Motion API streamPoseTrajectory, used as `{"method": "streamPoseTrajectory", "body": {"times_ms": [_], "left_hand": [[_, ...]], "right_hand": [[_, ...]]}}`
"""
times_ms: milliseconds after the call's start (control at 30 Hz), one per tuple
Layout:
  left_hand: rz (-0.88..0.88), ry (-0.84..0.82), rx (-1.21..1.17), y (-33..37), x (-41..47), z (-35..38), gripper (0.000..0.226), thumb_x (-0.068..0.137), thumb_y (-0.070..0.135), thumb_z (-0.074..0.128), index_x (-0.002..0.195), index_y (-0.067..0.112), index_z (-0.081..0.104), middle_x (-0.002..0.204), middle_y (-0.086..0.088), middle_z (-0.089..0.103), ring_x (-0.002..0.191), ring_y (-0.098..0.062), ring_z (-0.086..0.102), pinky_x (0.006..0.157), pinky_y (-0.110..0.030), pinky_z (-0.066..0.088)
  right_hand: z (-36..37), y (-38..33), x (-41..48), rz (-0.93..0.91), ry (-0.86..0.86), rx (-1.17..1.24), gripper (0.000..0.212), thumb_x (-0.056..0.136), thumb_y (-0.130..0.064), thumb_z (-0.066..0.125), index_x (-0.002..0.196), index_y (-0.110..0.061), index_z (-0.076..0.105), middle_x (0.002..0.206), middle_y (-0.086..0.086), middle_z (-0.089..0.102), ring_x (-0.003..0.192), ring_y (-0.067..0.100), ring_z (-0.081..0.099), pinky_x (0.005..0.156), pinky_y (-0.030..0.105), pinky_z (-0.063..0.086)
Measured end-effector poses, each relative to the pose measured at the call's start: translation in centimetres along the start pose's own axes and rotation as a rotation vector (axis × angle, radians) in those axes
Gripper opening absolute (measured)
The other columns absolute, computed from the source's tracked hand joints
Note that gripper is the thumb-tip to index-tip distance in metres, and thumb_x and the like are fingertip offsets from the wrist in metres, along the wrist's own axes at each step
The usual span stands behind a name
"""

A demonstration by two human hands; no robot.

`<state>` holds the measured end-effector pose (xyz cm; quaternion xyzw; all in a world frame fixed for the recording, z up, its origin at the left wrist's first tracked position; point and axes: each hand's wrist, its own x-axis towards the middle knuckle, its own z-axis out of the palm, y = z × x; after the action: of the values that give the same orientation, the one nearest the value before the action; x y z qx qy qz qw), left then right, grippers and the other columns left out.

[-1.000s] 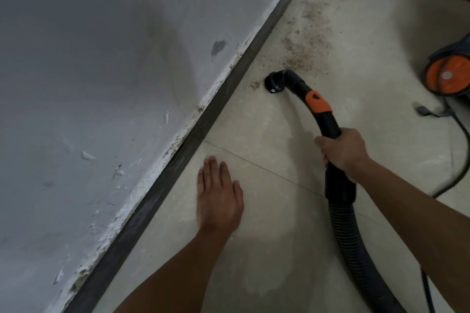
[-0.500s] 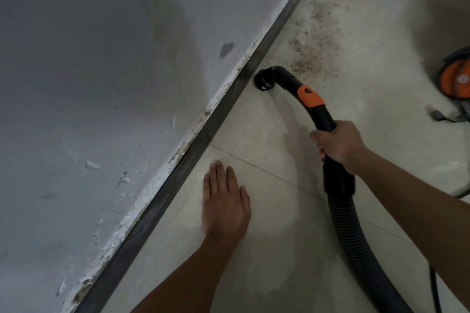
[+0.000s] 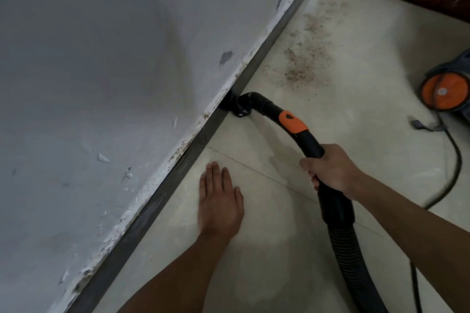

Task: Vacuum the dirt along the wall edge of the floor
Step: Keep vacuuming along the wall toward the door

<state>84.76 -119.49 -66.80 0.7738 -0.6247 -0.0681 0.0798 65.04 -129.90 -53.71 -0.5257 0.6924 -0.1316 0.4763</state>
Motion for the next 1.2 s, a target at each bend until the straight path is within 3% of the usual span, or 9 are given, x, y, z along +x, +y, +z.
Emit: {"method": "streamPoseTrajectory", "body": {"times_ms": [133,333,467,567,667,833,933,1033,1200], "left_hand": [[-0.005,-0.001,-0.001,0.0,0.0,-0.3,0.06,0.095,0.035,0.031,0.138,-0.003,0.047,0.149,-0.025,0.037,0.142,-0.034,0.031,0.114,-0.044,0.016],[-0.003,-0.016,0.005,0.1,-0.1,-0.3,0.062,0.095,0.035,0.024,0.138,-0.004,0.047,0.148,-0.027,0.038,0.141,-0.037,0.033,0.117,-0.047,0.023],[0.161,-0.056,0.017,0.6,1.5,-0.2,0.06,0.093,0.033,0.026,0.133,-0.003,0.053,0.141,-0.028,0.046,0.134,-0.039,0.043,0.112,-0.05,0.03],[0.243,-0.124,-0.023,3.2,5.8,-0.6,0.066,0.094,0.039,0.019,0.138,0.0,0.048,0.146,-0.024,0.043,0.138,-0.036,0.037,0.116,-0.047,0.023],[0.135,-0.14,-0.107,6.8,11.5,-0.1,0.06,0.1,0.038,0.026,0.147,0.001,0.032,0.156,-0.021,0.025,0.146,-0.033,0.017,0.12,-0.043,0.009],[-0.107,-0.058,-0.111,11.1,17.7,2.2,0.062,0.1,0.035,0.034,0.15,0.0,0.022,0.16,-0.019,0.012,0.149,-0.032,0.004,0.12,-0.047,0.0],[-0.13,-0.016,-0.066,11.7,18.4,3.5,0.064,0.099,0.036,0.031,0.15,-0.001,0.021,0.16,-0.022,0.012,0.148,-0.034,0.005,0.119,-0.049,-0.001],[-0.131,0.017,-0.051,11.6,18.4,3.5,0.064,0.095,0.035,0.028,0.146,-0.004,0.031,0.156,-0.026,0.023,0.146,-0.038,0.016,0.118,-0.053,0.008],[-0.141,-0.061,-0.034,12.0,18.2,3.0,0.067,0.092,0.037,0.022,0.145,-0.003,0.035,0.155,-0.025,0.025,0.146,-0.038,0.018,0.118,-0.053,0.011]], "right_hand": [[-1.2,2.3,-2.8,-0.036,-0.009,-0.099,0.009,0.081,-0.004,0.067,0.083,-0.006,0.059,0.054,0.01,0.057,0.043,0.023,0.052,0.049,0.032,0.047],[-6.1,8.6,-5.8,0.047,0.277,-0.175,0.013,0.081,-0.007,0.071,0.078,-0.001,0.06,0.05,0.012,0.06,0.04,0.023,0.055,0.048,0.035,0.049],[-9.8,11.3,-5.9,0.15,0.444,-0.118,0.014,0.083,-0.009,0.072,0.076,-0.002,0.06,0.054,0.015,0.062,0.043,0.027,0.058,0.048,0.031,0.048],[-11.1,11.7,-4.3,0.178,0.481,-0.057,0.013,0.083,-0.009,0.07,0.079,-0.002,0.06,0.057,0.016,0.062,0.045,0.027,0.058,0.049,0.03,0.047],[-11.6,11.3,-1.6,0.199,0.5,0.004,0.012,0.083,-0.009,0.07,0.082,-0.001,0.061,0.061,0.016,0.061,0.047,0.027,0.057,0.051,0.031,0.049],[-13.0,10.0,3.9,0.22,0.514,0.088,0.012,0.081,-0.01,0.07,0.084,-0.002,0.062,0.064,0.014,0.061,0.051,0.027,0.057,0.056,0.035,0.053],[-14.2,8.6,7.8,0.212,0.512,0.092,0.012,0.08,-0.011,0.07,0.083,-0.004,0.061,0.065,0.013,0.061,0.051,0.027,0.056,0.057,0.037,0.054],[-15.0,6.4,11.0,0.196,0.488,0.118,0.013,0.079,-0.01,0.07,0.087,-0.004,0.061,0.064,0.013,0.06,0.05,0.026,0.055,0.058,0.037,0.055],[-14.3,4.5,10.0,0.188,0.42,0.024,0.011,0.082,-0.009,0.07,0.081,-0.003,0.06,0.059,0.013,0.061,0.045,0.024,0.056,0.05,0.031,0.052]]}}
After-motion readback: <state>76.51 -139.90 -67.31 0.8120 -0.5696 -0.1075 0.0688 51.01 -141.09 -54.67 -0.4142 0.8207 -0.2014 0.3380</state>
